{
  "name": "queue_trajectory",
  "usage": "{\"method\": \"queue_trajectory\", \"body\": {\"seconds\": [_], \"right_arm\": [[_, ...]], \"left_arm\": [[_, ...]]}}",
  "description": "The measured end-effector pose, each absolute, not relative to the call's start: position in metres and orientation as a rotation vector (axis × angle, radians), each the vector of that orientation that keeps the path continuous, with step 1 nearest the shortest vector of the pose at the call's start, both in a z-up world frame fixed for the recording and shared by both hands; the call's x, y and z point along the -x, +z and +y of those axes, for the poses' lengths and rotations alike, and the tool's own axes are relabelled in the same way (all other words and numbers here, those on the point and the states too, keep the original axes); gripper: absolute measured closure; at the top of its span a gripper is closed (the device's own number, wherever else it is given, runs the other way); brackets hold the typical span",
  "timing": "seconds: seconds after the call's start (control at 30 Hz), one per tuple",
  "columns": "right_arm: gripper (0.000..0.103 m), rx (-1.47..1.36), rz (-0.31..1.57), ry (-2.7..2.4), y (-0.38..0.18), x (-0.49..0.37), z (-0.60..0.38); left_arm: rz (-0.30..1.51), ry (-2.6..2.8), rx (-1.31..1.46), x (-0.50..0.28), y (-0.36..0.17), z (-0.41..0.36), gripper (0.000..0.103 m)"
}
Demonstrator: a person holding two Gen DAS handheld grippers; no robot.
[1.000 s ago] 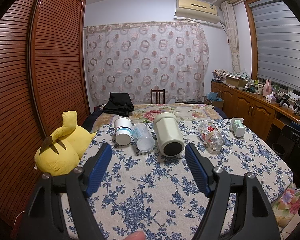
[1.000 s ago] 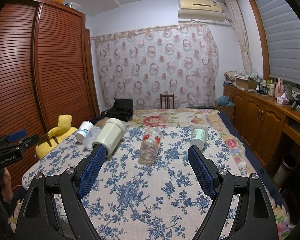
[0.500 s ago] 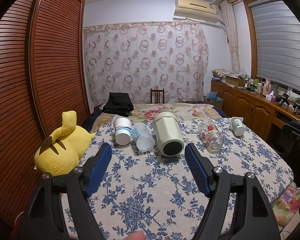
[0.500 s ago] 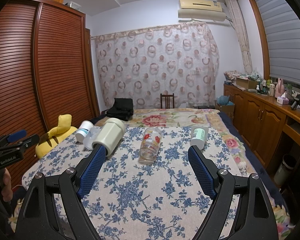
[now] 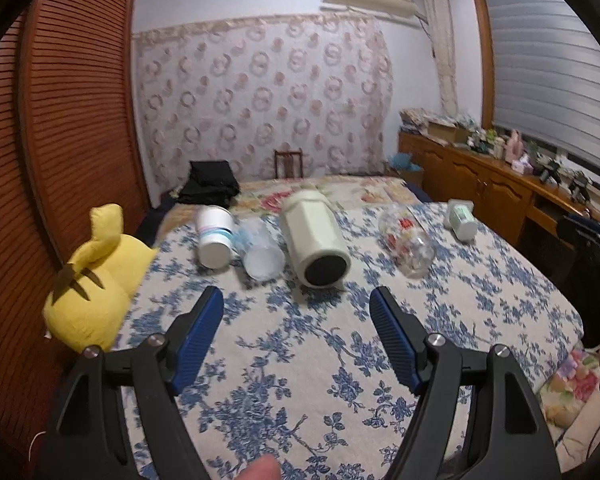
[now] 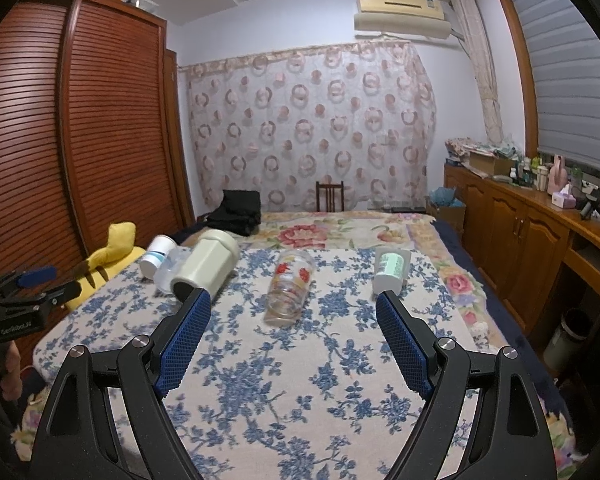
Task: Flip cup upright
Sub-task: 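Reach the right gripper to the green yogurt cup and close on it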
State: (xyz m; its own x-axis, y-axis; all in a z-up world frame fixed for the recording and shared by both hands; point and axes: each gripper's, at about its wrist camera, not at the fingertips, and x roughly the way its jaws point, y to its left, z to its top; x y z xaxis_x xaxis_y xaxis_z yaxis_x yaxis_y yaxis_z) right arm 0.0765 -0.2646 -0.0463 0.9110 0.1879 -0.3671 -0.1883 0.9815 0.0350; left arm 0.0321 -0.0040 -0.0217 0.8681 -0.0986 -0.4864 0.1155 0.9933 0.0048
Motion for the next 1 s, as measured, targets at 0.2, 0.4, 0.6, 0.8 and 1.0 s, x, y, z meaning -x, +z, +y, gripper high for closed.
{"method": "queue_trajectory", "body": {"seconds": [0.2, 0.4, 0.6, 0.8, 1.0], "right_arm": [[0.017, 0.032, 0.446, 0.187, -0.055, -0.116, -0.282], [0.017, 0.055, 0.541, 0.182, -0.063, -0.173, -0.302], [0.017, 0.014, 0.668, 0.166, -0.076, -0.239, -0.331], [0.02, -0.048, 0.789, 0.148, -0.094, -0.305, -0.355], [0.023, -0.041, 0.872, 0.116, -0.113, -0.344, -0.366]], "left_arm": [[0.557, -0.178, -0.075, -0.063, -0.033, -0.014, 0.028], [0.586, -0.246, -0.083, -0.092, -0.034, -0.023, 0.028], [0.597, -0.288, -0.121, -0.121, -0.03, -0.038, 0.028], [0.598, -0.347, -0.12, -0.147, -0.025, -0.044, 0.028], [0.594, -0.375, -0.105, -0.172, -0.021, -0.05, 0.024]]}}
